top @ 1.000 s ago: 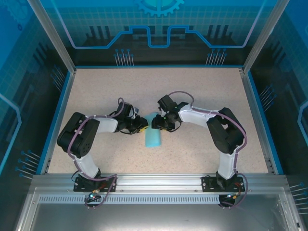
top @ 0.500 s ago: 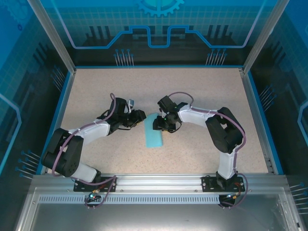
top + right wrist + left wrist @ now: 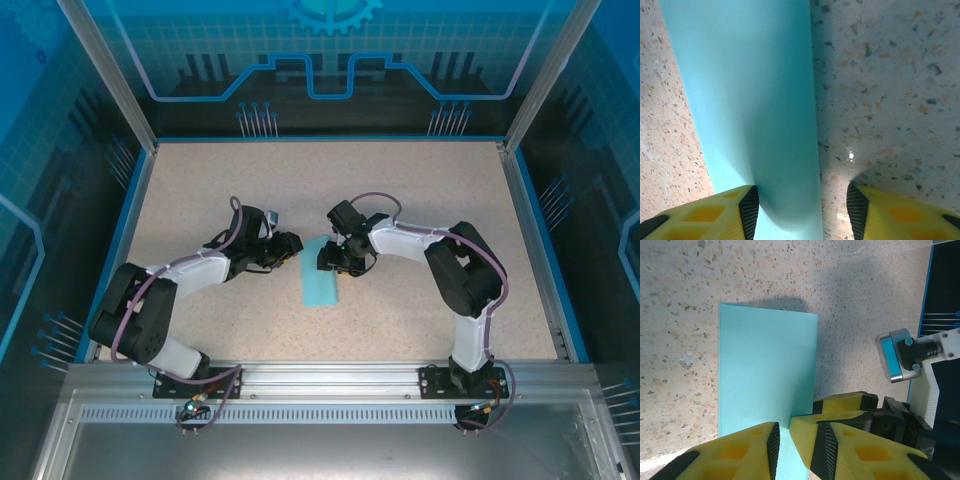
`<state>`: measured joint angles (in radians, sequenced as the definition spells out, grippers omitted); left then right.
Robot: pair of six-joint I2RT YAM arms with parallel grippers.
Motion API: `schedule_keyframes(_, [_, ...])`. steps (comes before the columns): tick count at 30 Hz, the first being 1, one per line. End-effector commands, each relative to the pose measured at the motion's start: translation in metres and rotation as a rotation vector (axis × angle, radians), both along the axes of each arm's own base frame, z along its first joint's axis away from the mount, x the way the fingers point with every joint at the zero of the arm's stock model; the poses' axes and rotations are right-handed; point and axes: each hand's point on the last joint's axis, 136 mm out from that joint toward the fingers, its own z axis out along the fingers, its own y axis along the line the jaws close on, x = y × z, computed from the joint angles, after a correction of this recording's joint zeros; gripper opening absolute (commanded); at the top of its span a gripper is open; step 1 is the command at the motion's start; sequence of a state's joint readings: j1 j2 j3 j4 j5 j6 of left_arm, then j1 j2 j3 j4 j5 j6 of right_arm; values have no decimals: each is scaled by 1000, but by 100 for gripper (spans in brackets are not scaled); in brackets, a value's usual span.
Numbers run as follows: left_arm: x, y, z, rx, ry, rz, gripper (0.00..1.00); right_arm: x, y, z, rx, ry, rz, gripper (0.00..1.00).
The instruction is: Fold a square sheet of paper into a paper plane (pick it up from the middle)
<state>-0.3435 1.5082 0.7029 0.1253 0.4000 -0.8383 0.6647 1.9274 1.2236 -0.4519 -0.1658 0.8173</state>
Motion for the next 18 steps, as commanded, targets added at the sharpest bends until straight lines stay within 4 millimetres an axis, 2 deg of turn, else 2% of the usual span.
schedule_keyframes(1, [-7,-2,-8,2,24,-12,33,-4,-2,-8,-13,47,-28,55])
schedule_keyframes(12, [-5,-8,-12,-29,39,-26,31,-10,-15,-22,-118,73,-50,55])
schedule_keyframes(18, [-3,-17,-17,-55,61,-50,28,-12,-16,-26,-140,78,-44,55])
